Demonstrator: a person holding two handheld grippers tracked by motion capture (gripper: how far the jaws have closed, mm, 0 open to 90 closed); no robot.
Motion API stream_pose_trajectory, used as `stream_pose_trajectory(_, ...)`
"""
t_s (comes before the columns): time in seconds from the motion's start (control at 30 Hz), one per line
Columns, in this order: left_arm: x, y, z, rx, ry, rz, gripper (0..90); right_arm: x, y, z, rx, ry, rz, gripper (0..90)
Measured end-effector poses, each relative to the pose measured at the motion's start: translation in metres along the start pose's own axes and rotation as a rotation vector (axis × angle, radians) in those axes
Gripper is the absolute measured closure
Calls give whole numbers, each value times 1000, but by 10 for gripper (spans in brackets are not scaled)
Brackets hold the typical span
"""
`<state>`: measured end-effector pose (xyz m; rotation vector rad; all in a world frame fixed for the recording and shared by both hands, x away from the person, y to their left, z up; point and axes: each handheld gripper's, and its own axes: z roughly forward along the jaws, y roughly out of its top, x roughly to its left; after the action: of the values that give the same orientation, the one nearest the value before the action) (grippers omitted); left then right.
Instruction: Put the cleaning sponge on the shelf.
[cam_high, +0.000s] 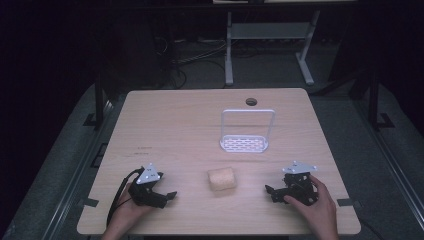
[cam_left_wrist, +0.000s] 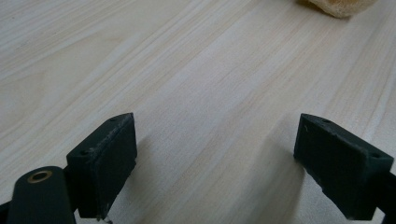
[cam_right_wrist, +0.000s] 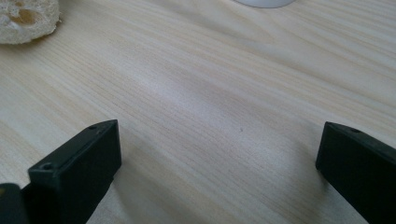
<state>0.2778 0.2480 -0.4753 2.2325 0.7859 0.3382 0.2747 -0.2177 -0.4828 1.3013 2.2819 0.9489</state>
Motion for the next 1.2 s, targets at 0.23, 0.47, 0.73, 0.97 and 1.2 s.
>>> stream_pose_trajectory(0.23,0,0,0,0,0,2,126,0,0,0,-3,-2,3,0)
stream_pose_trajectory(0.47,-1,3,1,11,-10,5,137,0,0,0,-3,-2,2,0)
stream_pose_trajectory(0.73,-4,9,5,23,-32,23,138,0,0,0,-2,-1,3,0)
stream_pose_trajectory(0.97,-6,16,3,11,-37,32,138,0,0,0,-1,-1,5,0)
stream_pose_trajectory(1.2,-9,27,0,-19,-41,50,138,0,0,0,-2,-1,5,0)
